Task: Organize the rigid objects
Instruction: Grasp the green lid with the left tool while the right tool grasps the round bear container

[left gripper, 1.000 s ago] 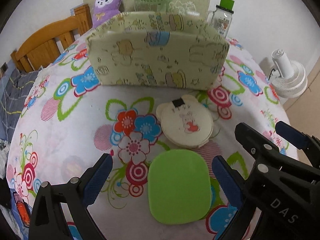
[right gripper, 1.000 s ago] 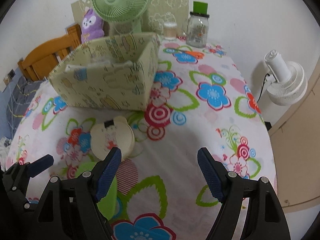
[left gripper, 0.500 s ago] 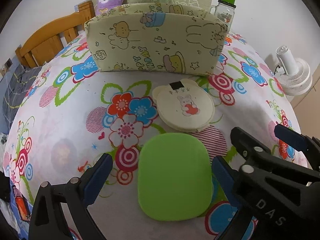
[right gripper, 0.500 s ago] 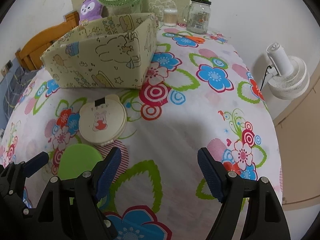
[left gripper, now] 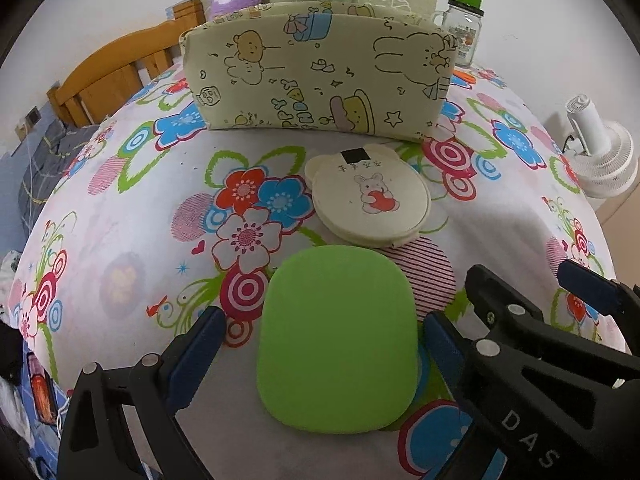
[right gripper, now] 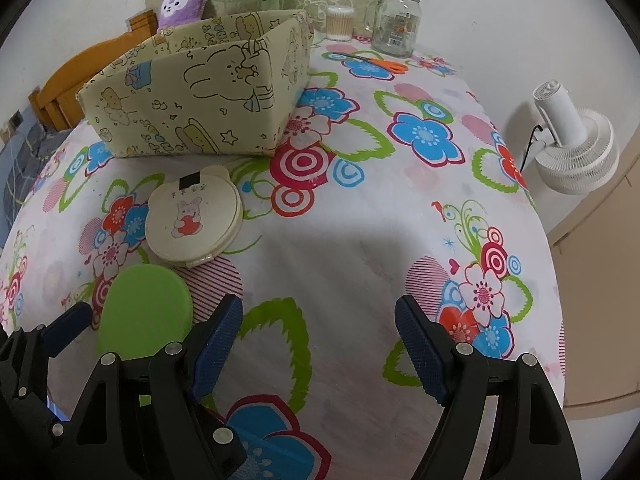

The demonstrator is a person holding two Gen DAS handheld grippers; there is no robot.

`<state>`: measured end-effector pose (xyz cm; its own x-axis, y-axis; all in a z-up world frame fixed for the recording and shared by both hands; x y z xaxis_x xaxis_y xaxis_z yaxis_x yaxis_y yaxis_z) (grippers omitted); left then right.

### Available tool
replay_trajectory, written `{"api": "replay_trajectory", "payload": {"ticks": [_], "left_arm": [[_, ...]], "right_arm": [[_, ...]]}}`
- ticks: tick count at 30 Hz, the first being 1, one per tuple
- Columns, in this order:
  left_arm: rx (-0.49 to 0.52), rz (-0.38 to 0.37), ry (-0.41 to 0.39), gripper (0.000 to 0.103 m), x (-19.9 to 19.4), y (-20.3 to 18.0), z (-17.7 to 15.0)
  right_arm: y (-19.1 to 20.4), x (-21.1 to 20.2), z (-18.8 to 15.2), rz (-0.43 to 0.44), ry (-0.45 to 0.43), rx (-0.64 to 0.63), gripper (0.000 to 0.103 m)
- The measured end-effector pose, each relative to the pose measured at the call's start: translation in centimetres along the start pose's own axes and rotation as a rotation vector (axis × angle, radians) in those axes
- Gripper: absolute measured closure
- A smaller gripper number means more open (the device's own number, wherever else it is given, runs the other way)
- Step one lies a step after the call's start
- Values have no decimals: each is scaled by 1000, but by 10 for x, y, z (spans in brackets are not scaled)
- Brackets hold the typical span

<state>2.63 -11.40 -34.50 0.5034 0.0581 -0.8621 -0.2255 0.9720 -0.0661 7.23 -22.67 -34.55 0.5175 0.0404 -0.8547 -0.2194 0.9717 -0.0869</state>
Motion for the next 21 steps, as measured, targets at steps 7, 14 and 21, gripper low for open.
{"api": "replay_trajectory", "payload": {"ticks": [7,14,21], "left_arm": [[-4,-3,-13,26,-7,-6,-2],[1,-13,10,26,-6,-2,3],[-7,8,20,26,-4,18,13]], "right_arm": [[1,1,1,-2,-2,0,22],[12,1,7,10,-2,-8,22],[33,3,21,38,-10,-18,22]]}}
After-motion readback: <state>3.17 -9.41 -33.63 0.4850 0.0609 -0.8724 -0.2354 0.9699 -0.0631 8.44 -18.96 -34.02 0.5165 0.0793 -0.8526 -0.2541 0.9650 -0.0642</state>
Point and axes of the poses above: each gripper's, at about its wrist camera, not at the fingertips, and x roughly the way its jaws point, y to its left, z to its top, the point moved 4 cm from there along x, roughly the way its jaws point, and after that the axes turned 4 degrees about -z, right-handed, at the moved point
